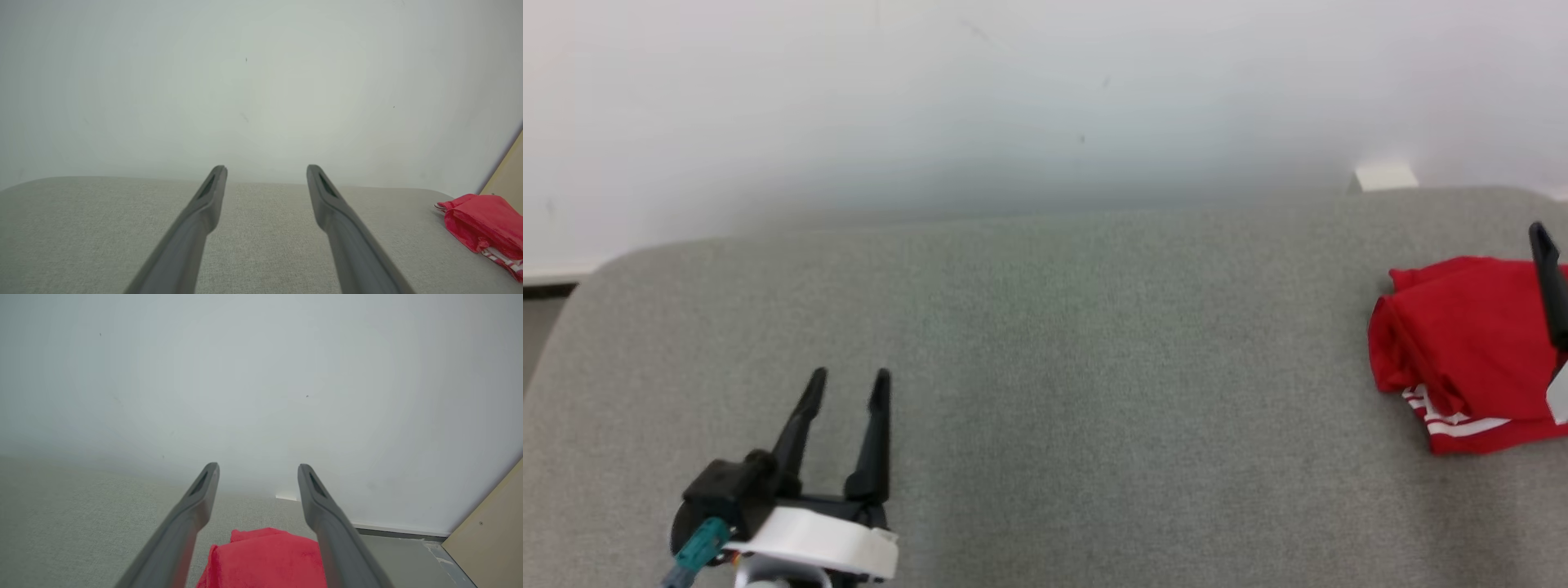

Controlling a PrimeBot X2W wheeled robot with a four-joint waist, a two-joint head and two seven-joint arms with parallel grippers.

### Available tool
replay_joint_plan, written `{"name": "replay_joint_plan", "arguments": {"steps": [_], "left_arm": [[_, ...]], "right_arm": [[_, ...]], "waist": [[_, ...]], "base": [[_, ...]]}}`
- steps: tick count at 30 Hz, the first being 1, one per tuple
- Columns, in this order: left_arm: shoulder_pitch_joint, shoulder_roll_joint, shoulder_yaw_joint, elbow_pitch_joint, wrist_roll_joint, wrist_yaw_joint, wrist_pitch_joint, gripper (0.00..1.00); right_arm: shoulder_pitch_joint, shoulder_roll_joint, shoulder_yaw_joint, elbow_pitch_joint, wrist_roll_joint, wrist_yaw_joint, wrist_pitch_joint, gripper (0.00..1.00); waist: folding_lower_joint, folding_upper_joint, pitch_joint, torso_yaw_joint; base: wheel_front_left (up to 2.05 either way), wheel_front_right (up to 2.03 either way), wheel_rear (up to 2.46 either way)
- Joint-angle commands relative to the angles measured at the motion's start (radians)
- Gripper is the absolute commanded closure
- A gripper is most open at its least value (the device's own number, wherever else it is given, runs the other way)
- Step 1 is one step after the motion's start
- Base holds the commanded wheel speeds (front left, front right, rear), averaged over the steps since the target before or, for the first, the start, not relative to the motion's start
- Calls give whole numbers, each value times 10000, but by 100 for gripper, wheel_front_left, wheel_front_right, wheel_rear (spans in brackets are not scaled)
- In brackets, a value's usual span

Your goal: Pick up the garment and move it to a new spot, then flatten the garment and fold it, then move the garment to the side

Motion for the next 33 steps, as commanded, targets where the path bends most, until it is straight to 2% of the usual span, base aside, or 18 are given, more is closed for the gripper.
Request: {"name": "replay_joint_plan", "arguments": {"steps": [1,5,8,13,16,28,33], "left_arm": [[194,49,133,-6,-118,-43,10,0],[554,22,603,157,-250,-45,10,0],[680,-2,796,429,-280,-72,10,0],[727,-31,912,816,-218,-89,10,0],[834,-39,885,856,-58,-112,10,0],[1257,-71,478,976,431,-140,10,0],[1227,-75,384,857,291,-148,10,0]], "right_arm": [[319,-43,-55,-227,170,-24,-16,0],[1478,392,-343,-1262,399,-24,-226,0],[2310,1044,-843,-1812,383,-22,-699,0],[3484,2118,-1271,-2272,166,-24,-1418,0],[3972,2612,-1116,-2348,194,-22,-1763,0],[4765,3365,-205,-1667,538,-22,-2923,0],[4516,3354,95,-1390,559,-22,-2997,0]], "waist": [[1,0,-548,15],[1,0,-845,81],[1,0,-914,125],[1,0,-948,200],[1,0,-943,158],[1,0,-843,129],[1,0,-809,138]], "base": [[0,0,0],[0,0,0],[0,0,0],[0,0,0],[0,0,0],[0,0,0],[0,0,0]]}}
